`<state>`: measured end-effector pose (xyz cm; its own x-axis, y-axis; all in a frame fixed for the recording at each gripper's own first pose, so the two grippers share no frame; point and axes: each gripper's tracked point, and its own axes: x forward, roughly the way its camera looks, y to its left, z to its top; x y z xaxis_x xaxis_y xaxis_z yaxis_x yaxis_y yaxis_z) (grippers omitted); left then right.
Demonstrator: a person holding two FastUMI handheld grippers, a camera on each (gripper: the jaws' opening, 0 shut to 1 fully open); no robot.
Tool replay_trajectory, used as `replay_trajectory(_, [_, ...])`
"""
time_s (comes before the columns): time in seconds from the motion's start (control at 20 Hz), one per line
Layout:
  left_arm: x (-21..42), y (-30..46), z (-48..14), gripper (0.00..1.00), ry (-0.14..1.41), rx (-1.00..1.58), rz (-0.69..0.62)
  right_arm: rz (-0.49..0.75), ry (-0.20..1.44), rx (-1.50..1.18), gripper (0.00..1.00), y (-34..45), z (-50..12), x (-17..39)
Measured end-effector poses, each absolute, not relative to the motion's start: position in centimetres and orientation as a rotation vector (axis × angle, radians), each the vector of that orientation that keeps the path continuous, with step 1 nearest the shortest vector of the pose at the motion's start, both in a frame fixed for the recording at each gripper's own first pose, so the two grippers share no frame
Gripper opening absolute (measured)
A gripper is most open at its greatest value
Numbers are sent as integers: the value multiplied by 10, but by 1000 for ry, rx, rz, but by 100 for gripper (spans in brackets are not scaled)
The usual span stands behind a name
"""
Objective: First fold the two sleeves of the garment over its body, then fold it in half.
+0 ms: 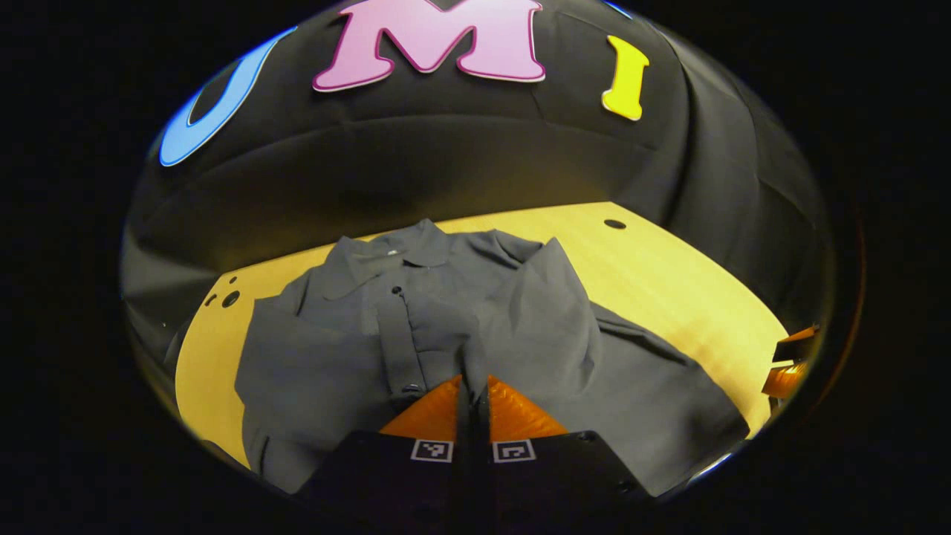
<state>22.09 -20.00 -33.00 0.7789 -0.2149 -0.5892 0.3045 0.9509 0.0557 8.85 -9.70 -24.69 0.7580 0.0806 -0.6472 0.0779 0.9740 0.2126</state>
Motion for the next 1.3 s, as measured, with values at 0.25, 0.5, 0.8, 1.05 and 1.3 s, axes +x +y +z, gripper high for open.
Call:
replay_trajectory(0.25, [214, -223, -340, 42, 638, 120, -335, 15, 738, 220, 87, -99, -254, 82])
replay_trajectory(0.5, [197, -222, -318, 96, 599, 108, -379, 26, 745, 212, 87, -97, -257, 79])
replay_trajectory(0.8, [138, -129, -275, 98, 537, 56, -262, 43, 787, 165, 96, -87, -263, 50])
replay_trajectory(1.05, [81, -45, -284, 99, 595, -3, -146, 36, 825, 151, 97, -78, -275, 32])
replay_trajectory(1.3, [26, 27, -323, 98, 708, 23, -62, 32, 852, 132, 97, -67, -287, 26])
